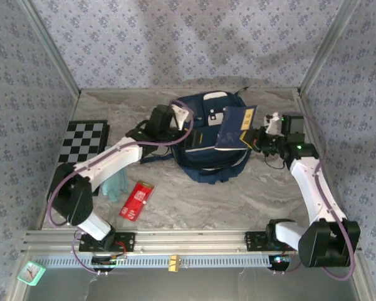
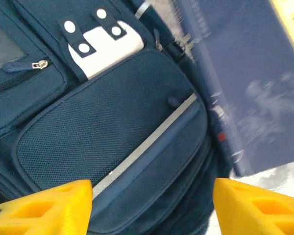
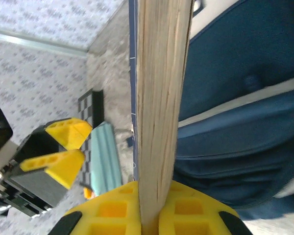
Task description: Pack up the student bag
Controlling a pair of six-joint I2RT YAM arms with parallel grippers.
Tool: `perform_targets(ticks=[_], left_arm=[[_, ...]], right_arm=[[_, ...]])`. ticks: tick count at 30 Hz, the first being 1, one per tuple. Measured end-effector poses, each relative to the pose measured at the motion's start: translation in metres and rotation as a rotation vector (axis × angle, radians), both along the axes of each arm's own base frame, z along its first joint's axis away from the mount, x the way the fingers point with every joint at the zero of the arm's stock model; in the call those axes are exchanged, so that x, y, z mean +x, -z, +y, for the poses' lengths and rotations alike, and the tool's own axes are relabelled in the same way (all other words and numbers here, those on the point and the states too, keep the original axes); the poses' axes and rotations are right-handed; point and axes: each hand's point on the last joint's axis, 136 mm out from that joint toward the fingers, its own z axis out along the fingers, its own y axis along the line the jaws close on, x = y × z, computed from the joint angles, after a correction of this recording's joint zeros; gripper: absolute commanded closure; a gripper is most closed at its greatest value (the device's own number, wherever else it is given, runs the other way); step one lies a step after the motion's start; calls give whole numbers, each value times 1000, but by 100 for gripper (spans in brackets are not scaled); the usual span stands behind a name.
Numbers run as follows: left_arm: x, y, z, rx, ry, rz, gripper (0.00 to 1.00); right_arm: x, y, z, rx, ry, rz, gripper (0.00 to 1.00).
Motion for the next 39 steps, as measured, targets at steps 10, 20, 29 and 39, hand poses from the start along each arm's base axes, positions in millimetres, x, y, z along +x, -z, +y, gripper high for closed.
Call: perform_targets(ticks=[10,20,29,39], left_arm=[[0,72,-52,381,228,-191,11],[6,105,-89,501,359,-235,6],[13,127,-98,562,386,-201,33],[11,119,-102,544,378,-208,92]], right_arm=[[-22,24,-66,-26,208,81,100],[-28,42,-74,13,234,141,100],[-25,48,-74,24,230,145,100],[-30,51,-83,20,259,165,100]])
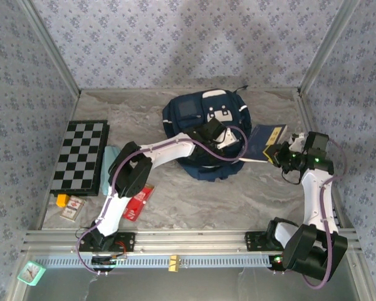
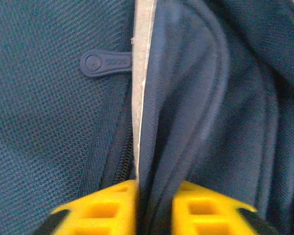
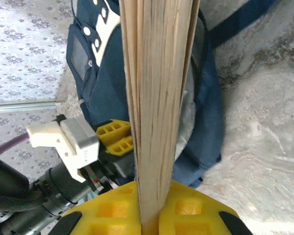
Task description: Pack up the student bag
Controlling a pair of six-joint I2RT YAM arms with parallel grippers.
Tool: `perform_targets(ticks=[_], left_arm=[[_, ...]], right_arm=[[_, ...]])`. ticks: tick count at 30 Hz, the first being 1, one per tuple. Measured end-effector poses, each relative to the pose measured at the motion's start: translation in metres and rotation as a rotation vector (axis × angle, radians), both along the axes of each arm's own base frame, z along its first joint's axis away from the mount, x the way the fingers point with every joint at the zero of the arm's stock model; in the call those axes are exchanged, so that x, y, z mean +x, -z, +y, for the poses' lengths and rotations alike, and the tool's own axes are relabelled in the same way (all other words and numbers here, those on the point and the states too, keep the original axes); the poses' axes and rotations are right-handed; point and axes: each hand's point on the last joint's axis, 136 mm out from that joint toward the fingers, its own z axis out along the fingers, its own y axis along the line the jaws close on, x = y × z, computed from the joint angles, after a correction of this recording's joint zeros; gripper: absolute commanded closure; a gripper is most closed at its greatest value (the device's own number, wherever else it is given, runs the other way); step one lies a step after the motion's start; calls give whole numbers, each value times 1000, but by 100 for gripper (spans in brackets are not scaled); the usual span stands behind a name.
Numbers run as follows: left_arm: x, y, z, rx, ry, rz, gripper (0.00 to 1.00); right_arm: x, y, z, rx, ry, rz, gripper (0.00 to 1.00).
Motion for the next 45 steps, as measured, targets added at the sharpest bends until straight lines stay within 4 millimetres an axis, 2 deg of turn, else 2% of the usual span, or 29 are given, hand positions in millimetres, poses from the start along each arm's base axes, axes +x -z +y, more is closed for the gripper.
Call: perform_targets(ticks=[3,5,11,14,16,18,23,27,30,33,36,38,41,45], left_arm=[[1,-14,4,-22,-7,-13,100],[2,-29,8,-41,-20,-30,100],[16,-102,29,-124,-135,-142,100],[25,-138,39,-156,-198,-195,100],[31,-157,43,-179,-242,-220,100],[35,-167,47,-192,-275,-225,100],[36,-173,52,-203,-318,-201,100],[31,-169,53,-217,-325,-179,100],[26,-167,56,-221,-327,-165,100],[27,-168,57,-229,-342,-161,100],[27,-168,57,-236,-354,-154,100],[27,-168,57,-240,-360,-150,100],[27,-167,58,-244,-370,-142,100],[24,-164,60,-246,-376,-127,100]], right_arm=[[-6,0,-2,-24,7,32,100],[-10,-4,-5,-53,18,38,100],[-17,-21,-10,-114,38,22,100],[-20,-17,3,-103,-17,41,100],[-21,-11,26,-95,-109,60,100],[-20,-8,50,-66,-195,57,100],[-7,2,104,7,-341,29,100],[25,18,136,50,-389,5,100],[51,38,149,73,-385,6,94],[72,62,152,65,-360,20,85],[94,80,151,52,-338,26,66],[105,87,148,41,-329,22,49],[107,89,146,1,-339,-1,38],[92,83,135,-123,-306,4,36]])
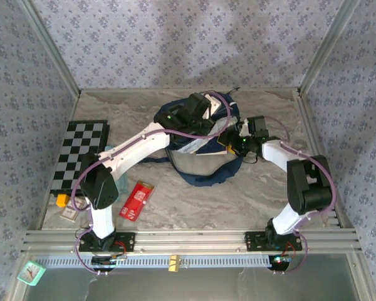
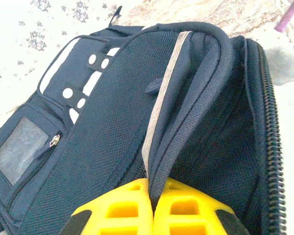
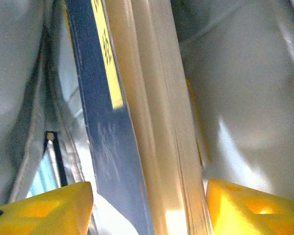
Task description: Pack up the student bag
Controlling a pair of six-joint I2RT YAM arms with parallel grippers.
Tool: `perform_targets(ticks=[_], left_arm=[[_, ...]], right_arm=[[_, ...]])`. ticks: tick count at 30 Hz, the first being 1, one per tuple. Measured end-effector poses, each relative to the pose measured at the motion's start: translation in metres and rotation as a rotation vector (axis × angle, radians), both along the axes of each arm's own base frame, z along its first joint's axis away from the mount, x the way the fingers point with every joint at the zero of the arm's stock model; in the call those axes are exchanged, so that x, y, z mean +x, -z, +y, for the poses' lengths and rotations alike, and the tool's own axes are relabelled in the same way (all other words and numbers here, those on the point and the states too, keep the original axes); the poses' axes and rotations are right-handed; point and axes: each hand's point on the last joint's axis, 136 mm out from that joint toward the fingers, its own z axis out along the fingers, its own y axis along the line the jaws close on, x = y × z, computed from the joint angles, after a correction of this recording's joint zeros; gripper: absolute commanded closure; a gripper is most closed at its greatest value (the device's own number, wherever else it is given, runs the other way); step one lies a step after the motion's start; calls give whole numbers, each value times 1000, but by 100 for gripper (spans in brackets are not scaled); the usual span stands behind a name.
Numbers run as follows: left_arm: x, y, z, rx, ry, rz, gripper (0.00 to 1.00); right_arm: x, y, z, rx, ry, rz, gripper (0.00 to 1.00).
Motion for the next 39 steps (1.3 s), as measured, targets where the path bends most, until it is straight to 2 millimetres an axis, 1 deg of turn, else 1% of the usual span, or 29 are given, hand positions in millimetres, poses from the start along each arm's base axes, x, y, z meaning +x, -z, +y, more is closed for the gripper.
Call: perform_targets(ticks=[2,4,6,10,12,15,18,20,21,23,25,27,28,29,30,31,32,34,36,37,39], left_arm=[[0,0,0,-8,-4,5,100],[0,0,0,-15,-5,11,100],[0,0,0,-20,-6,16,100],[0,0,-1,-30,-8,25,100],[0,0,-1,-35,-10,29,100],[-1,0,-2,-42,-8,37,100],[-2,1,-2,-50,-10,46,100],[-2,1,-1,-54,-22,53,100],[-2,2,0,-56,-31,58,100],[-2,2,1,-63,-46,66,100],[-2,3,1,-74,-54,71,100],[-3,5,1,-78,-58,81,100],[-4,7,1,-81,-58,89,100],[-6,9,1,-85,-57,98,97],[-7,11,0,-89,-56,109,91],[-8,13,-1,-96,-53,121,83],[-10,16,-3,-110,-54,139,78],[-15,22,-5,-132,-53,172,71],[-20,25,-5,-169,-59,204,56],[-24,25,-3,-191,-62,215,52],[-31,23,5,-228,-69,233,46]], right_arm=[[-11,-7,-7,-29,20,-26,38],[-24,-6,-9,-49,27,-24,43],[-36,2,-6,-79,17,3,52],[-51,23,12,-113,-35,53,77],[-49,33,14,-115,-33,71,87],[-37,42,15,-112,-23,61,89],[-18,40,18,-110,-14,27,87],[-1,31,21,-103,-8,-23,85],[5,27,22,-99,-7,-41,85],[12,21,21,-97,-8,-71,84],[11,20,18,-97,-11,-78,79],[3,20,14,-99,-14,-80,76],[-7,19,10,-101,-17,-76,74],[-17,18,6,-106,-16,-69,72],[-25,15,1,-112,-9,-68,68],[-34,10,-4,-125,-5,-73,66],[-41,3,-9,-137,-1,-83,63],[-52,-15,-17,-157,14,-116,60],[-61,-32,-25,-173,30,-150,56],[-66,-39,-28,-182,37,-166,53],[-75,-49,-34,-192,47,-183,48]])
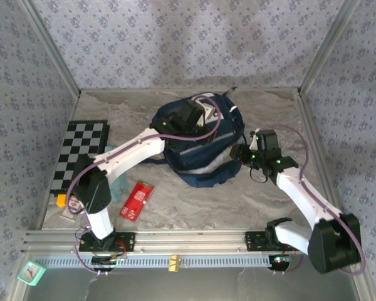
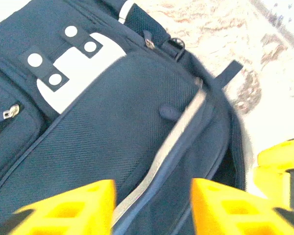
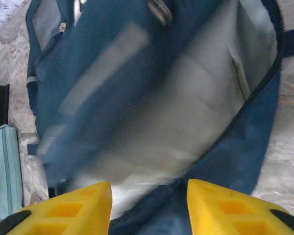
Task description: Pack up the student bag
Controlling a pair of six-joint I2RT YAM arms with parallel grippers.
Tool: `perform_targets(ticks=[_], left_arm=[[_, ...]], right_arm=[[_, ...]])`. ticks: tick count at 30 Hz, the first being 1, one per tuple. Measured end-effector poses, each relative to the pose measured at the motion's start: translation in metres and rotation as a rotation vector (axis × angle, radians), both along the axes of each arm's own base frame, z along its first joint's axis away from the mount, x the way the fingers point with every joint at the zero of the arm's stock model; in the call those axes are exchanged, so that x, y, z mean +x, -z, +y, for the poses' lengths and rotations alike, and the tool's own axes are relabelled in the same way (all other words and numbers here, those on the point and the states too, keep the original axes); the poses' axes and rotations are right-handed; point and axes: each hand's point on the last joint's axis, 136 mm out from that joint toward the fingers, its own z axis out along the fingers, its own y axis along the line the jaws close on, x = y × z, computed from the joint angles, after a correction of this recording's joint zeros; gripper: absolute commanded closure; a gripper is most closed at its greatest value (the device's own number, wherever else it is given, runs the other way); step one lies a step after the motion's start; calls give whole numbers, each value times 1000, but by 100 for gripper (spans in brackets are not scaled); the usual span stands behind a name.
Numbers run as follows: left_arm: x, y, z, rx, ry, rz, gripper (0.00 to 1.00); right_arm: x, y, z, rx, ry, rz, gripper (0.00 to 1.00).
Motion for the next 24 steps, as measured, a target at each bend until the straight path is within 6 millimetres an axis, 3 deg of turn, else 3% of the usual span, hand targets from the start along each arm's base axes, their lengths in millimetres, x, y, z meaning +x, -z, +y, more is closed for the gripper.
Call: perform_targets(ticks=[3,7,12,16,19,24], left_arm=[[-4,-9,21,-72,-40,27,42],[10,-8,68,-150,-176,72,38],[25,44,139,-173,-385,199,32],[25,85,178,-181,-509,317,30],[34,96,193,-214,-565,364,30],[53,128,196,-262,-626,459,33]], right_arm=[[-9,-4,-2,1,-10,7,45],[-13,7,12,-2,-72,95,44],[-19,13,51,8,-192,130,42],[-24,17,78,37,-246,138,42],[-23,27,93,51,-261,154,42],[-24,51,103,44,-259,211,42]])
